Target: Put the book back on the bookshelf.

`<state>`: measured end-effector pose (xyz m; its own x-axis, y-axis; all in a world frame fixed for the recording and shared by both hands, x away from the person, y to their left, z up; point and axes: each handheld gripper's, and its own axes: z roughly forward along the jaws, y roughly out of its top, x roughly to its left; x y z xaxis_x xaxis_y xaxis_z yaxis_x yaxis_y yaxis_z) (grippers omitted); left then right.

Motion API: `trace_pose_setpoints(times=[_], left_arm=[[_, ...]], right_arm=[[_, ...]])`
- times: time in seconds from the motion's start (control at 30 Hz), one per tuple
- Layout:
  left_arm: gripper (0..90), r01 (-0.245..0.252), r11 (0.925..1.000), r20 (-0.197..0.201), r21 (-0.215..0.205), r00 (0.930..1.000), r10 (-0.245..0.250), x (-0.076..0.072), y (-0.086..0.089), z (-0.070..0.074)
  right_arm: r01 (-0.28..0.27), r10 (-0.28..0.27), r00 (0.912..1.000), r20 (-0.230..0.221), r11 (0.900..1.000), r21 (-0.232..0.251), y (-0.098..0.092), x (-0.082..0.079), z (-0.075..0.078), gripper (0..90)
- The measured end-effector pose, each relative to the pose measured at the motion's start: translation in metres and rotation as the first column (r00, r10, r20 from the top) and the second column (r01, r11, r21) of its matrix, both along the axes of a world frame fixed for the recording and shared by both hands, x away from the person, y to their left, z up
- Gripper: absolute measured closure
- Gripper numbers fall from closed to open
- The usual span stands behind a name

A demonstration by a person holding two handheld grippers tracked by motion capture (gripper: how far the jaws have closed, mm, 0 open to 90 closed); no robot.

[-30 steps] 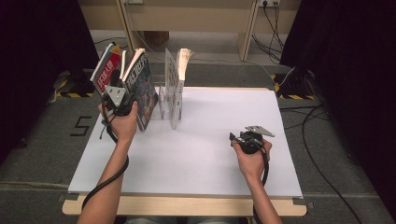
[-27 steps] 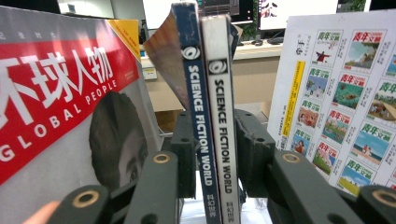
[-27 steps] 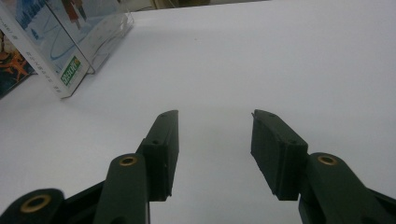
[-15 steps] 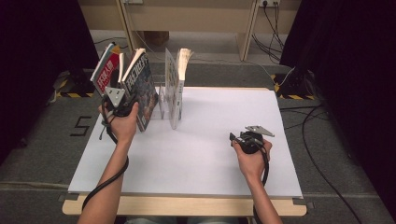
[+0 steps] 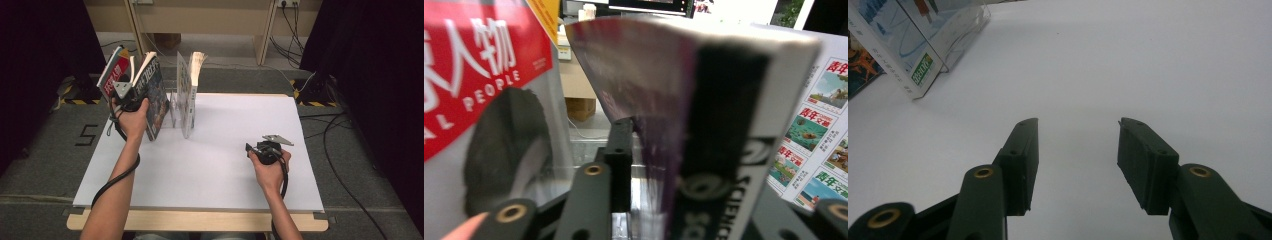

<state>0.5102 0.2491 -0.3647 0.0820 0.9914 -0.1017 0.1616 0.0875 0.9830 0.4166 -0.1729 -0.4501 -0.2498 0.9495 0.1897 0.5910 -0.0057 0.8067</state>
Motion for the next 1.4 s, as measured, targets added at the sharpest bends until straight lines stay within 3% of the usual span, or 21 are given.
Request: trace_pose_setpoints(times=[0.23, 0.63, 1.0, 1.4], left_arm=[[75.9, 0.032, 0.9975, -0.013, 0.062, 0.9994, -0.031, 0.000, -0.008, 0.003], [76.4, 0.029, 0.9963, 0.024, 0.081, 0.9992, -0.032, 0.007, -0.008, 0.007], [76.4, 0.001, 0.9974, 0.076, 0.072, 0.9971, -0.006, 0.015, -0.010, 0.012], [76.2, -0.015, 0.9966, 0.080, 0.081, 0.9968, 0.009, 0.016, -0.011, -0.004]], right_arm=[[-0.006, 0.006, 1.0000, -0.005, 1.000, -0.001, 0.001, 0.000, 0.000, 51.7], [-0.007, 0.007, 0.9999, -0.010, 1.000, -0.001, -0.001, 0.001, -0.002, 51.8], [-0.010, 0.010, 0.9999, -0.005, 1.000, -0.002, -0.002, 0.001, -0.002, 51.8], [-0.010, 0.010, 0.9999, -0.007, 1.000, 0.000, -0.003, 0.001, -0.002, 51.8]])
